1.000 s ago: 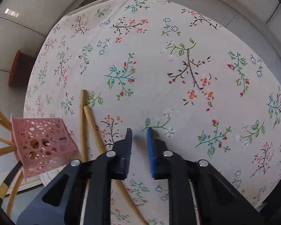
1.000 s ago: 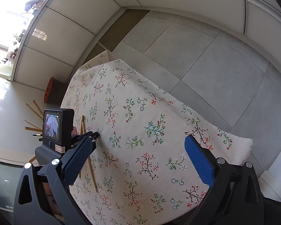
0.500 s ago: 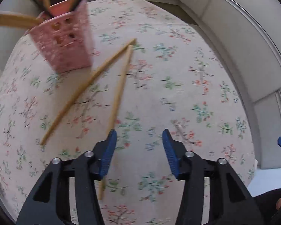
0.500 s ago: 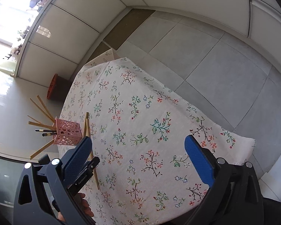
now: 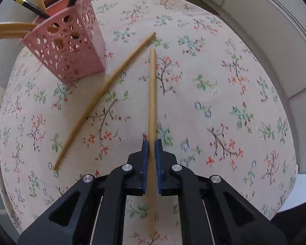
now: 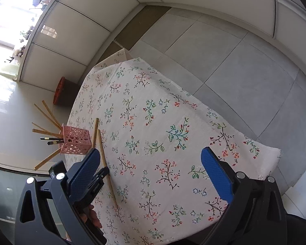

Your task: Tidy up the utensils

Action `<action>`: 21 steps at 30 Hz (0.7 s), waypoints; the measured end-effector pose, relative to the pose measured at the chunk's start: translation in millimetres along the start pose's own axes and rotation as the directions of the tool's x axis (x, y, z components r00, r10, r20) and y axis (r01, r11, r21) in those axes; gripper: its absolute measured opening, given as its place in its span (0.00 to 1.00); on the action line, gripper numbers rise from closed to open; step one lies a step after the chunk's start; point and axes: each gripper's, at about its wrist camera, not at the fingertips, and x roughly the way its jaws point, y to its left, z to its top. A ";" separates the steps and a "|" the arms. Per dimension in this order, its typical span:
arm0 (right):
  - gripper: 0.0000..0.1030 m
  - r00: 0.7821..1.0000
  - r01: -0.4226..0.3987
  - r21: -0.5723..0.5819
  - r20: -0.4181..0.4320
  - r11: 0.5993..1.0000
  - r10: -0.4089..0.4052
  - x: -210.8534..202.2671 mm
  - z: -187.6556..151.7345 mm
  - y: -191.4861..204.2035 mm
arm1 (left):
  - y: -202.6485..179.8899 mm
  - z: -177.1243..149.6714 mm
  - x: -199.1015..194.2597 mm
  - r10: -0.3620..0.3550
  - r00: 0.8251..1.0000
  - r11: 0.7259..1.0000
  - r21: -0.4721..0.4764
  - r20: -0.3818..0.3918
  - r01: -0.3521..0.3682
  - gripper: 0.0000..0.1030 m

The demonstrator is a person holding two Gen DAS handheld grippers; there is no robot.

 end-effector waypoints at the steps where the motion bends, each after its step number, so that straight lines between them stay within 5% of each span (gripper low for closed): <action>1: 0.93 1.000 -0.001 -0.005 -0.004 1.000 0.001 0.7 -0.2 1.0 | 0.4 -7.1 -1.7 -0.009 1.000 1.000 0.006 -0.021 0.009 0.06; 5: 0.93 0.996 0.077 -0.075 -0.028 0.994 -0.080 16.6 -2.8 19.3 | -1.5 -51.7 -13.4 -0.032 0.995 0.998 0.056 -0.090 0.037 0.06; 9: 0.93 0.986 0.048 -0.098 -0.157 0.994 -0.063 48.5 -8.6 43.5 | -3.9 -86.2 -20.0 -0.055 0.986 0.992 0.102 -0.158 0.072 0.09; 10: 0.93 0.985 0.038 -0.100 -0.166 0.994 -0.055 52.3 -9.7 48.3 | -5.2 -87.9 -22.6 -0.059 0.986 0.991 0.107 -0.153 0.076 0.22; 12: 0.93 0.989 0.044 -0.116 -0.134 0.992 -0.059 53.0 -11.0 56.3 | -9.2 -81.7 -31.8 -0.049 0.994 0.992 0.109 -0.102 0.060 0.34; 15: 0.93 0.991 0.088 -0.119 -0.085 0.989 -0.098 50.8 -13.7 53.5 | -24.1 -59.1 -34.8 -0.043 0.998 0.989 0.137 -0.050 0.050 0.34; 21: 0.93 0.988 0.117 -0.064 -0.089 0.991 -0.122 51.9 -8.8 34.1 | -33.1 -8.3 5.1 0.000 0.998 0.991 0.133 -0.066 0.008 0.30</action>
